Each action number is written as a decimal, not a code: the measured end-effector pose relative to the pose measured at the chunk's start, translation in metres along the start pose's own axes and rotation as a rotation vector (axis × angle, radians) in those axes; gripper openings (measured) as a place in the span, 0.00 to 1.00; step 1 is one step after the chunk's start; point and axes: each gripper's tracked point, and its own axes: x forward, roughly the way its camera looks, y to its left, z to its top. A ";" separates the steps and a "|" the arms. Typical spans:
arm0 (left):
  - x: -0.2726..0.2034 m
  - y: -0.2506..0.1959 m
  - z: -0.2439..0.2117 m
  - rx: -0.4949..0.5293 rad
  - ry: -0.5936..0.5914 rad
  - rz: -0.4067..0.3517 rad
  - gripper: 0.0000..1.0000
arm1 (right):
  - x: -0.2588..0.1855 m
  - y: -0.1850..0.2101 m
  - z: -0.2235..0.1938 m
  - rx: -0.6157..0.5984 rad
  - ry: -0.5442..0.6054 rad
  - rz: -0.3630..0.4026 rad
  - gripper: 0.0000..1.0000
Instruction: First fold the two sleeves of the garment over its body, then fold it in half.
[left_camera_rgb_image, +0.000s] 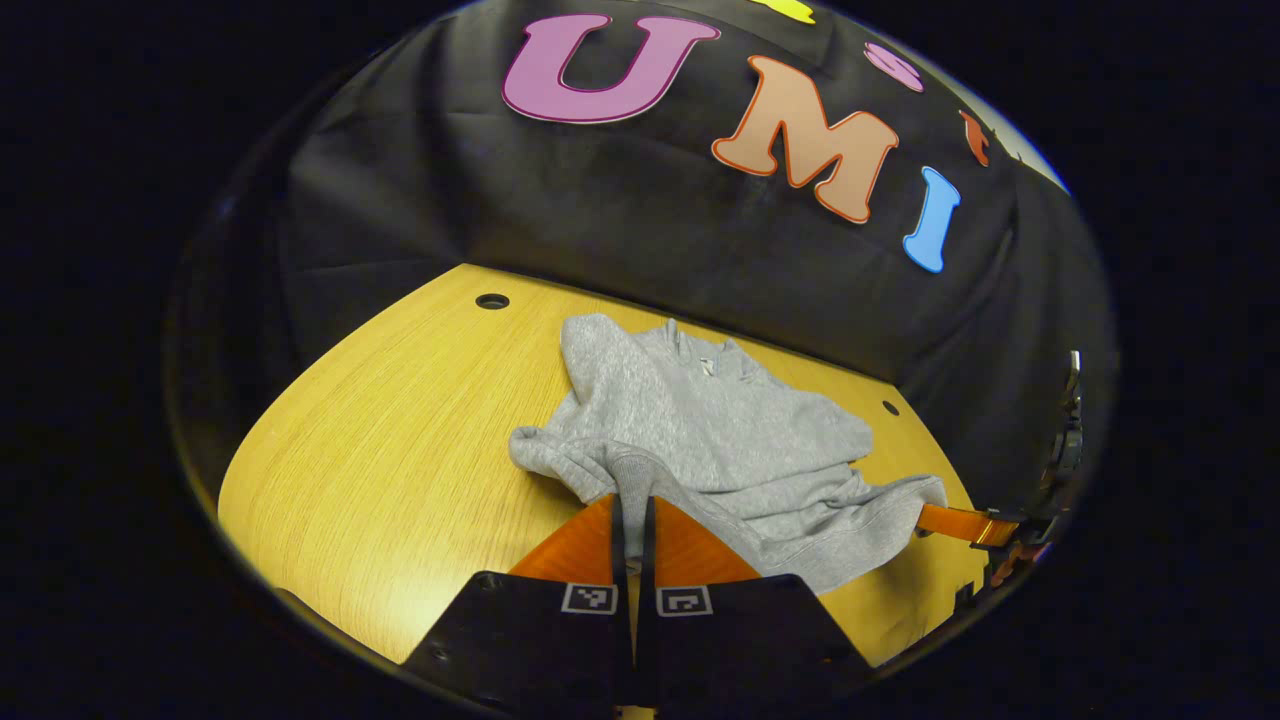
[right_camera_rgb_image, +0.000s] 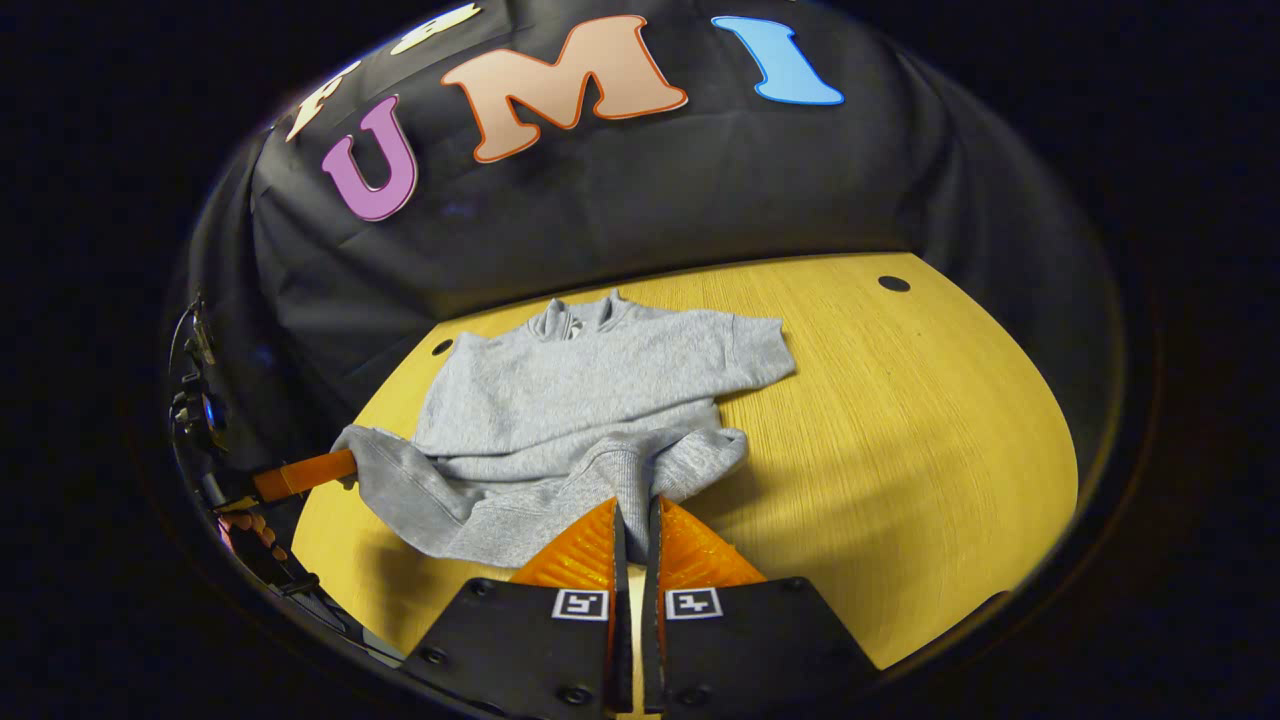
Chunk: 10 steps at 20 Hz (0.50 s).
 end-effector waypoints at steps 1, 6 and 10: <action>0.007 -0.003 0.007 -0.013 -0.009 -0.004 0.00 | 0.006 0.000 0.008 0.003 -0.008 0.003 0.07; 0.049 -0.007 0.036 -0.045 -0.024 0.016 0.00 | 0.045 0.000 0.045 -0.011 -0.018 0.017 0.06; 0.081 -0.003 0.051 -0.051 -0.033 0.047 0.00 | 0.077 0.003 0.070 -0.010 -0.016 0.028 0.06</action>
